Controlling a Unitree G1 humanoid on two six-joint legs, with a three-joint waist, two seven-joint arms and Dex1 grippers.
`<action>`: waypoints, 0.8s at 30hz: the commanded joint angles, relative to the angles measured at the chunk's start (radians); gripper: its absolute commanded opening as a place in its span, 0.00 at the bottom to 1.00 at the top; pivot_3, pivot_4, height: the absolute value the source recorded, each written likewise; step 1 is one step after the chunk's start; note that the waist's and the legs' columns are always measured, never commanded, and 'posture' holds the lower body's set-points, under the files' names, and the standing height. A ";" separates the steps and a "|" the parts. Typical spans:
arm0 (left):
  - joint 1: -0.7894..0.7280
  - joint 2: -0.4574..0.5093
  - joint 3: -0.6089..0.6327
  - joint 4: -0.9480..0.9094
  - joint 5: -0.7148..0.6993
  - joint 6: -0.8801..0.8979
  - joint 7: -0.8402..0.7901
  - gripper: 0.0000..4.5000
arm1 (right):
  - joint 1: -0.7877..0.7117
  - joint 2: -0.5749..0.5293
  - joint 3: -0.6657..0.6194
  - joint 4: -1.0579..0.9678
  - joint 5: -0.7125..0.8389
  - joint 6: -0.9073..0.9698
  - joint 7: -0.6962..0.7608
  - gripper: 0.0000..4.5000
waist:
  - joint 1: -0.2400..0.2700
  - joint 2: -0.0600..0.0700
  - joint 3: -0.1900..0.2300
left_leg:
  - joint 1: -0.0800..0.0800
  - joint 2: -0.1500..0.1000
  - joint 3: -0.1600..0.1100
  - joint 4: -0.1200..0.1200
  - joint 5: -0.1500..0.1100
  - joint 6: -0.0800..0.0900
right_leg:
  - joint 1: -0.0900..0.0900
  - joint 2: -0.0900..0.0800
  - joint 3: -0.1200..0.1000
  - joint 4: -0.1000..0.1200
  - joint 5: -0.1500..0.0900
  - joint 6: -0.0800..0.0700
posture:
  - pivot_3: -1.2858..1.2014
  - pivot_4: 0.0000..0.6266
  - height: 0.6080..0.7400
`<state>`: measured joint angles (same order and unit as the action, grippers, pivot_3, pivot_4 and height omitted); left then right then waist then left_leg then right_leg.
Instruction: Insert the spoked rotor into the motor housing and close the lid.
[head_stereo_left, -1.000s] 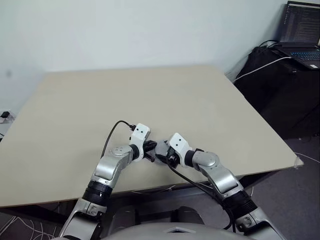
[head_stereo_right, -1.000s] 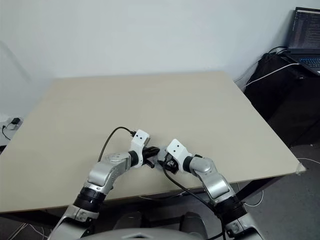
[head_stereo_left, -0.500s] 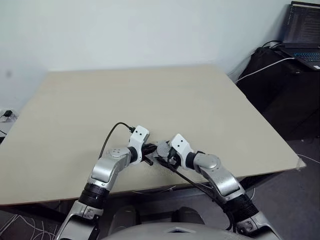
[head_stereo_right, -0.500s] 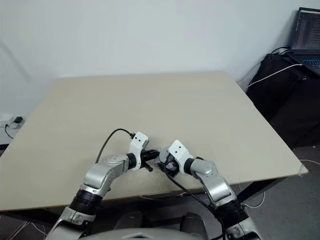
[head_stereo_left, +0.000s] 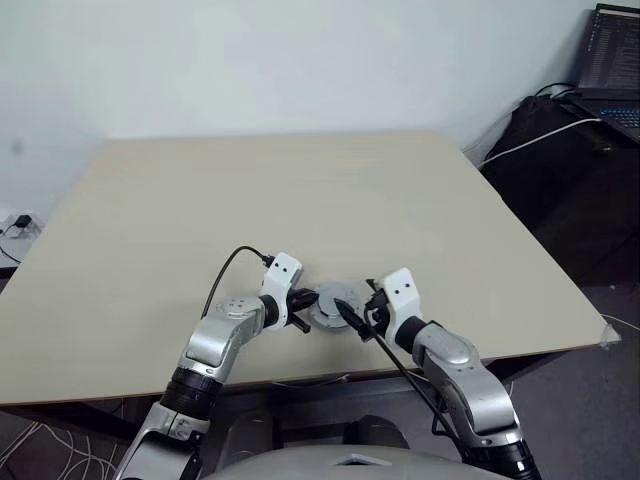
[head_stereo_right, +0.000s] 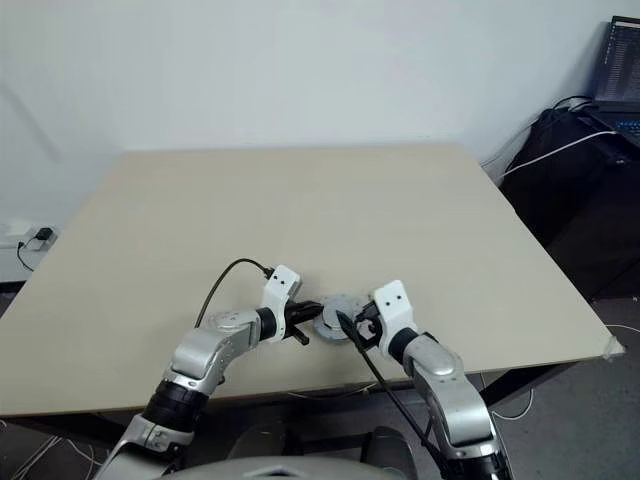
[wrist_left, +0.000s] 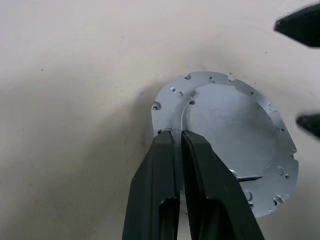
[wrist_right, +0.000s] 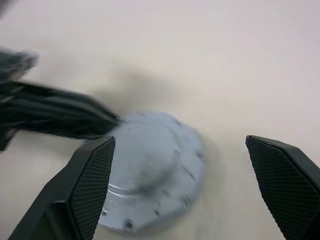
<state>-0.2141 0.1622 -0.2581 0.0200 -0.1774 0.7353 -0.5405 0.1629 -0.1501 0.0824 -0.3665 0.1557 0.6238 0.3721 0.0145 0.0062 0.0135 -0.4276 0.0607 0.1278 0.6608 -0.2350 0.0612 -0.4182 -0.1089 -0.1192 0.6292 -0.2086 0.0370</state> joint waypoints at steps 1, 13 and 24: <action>0.013 0.005 -0.047 0.025 0.005 0.015 -0.019 0.06 | 0.016 0.044 -0.055 -0.047 0.066 0.117 -0.060 0.99 | 0.000 0.000 0.000 | 0.000 0.000 0.000 0.000 0.000 0.000 | 0.000 0.000 0.000 0.000 0.000 0.000 | 0.52 0.00 1.00; 0.001 0.015 -0.056 0.023 0.010 -0.008 -0.042 0.06 | -0.037 0.148 -0.150 -0.021 0.252 0.315 -0.110 0.99 | 0.000 0.006 0.001 | -0.001 0.000 -0.001 -0.001 0.000 0.000 | 0.000 -0.001 -0.001 -0.002 0.000 0.000 | 0.52 0.00 1.00; 0.013 0.017 -0.052 0.009 0.008 -0.008 -0.038 0.06 | -0.114 0.189 -0.204 0.088 0.308 0.349 -0.169 0.99 | 0.000 0.007 0.001 | -0.001 -0.001 -0.001 -0.001 -0.001 0.000 | 0.000 0.000 -0.002 -0.002 0.000 0.000 | 0.52 0.00 1.00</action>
<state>-0.2159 0.1813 -0.2763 0.0195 -0.1693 0.7103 -0.5686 0.0704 0.0336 -0.1088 -0.2749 0.4518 0.9860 0.2150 0.0143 0.0129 0.0146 -0.4290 0.0601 0.1268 0.6596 -0.2355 0.0616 -0.4179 -0.1094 -0.1207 0.6268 -0.2086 0.0370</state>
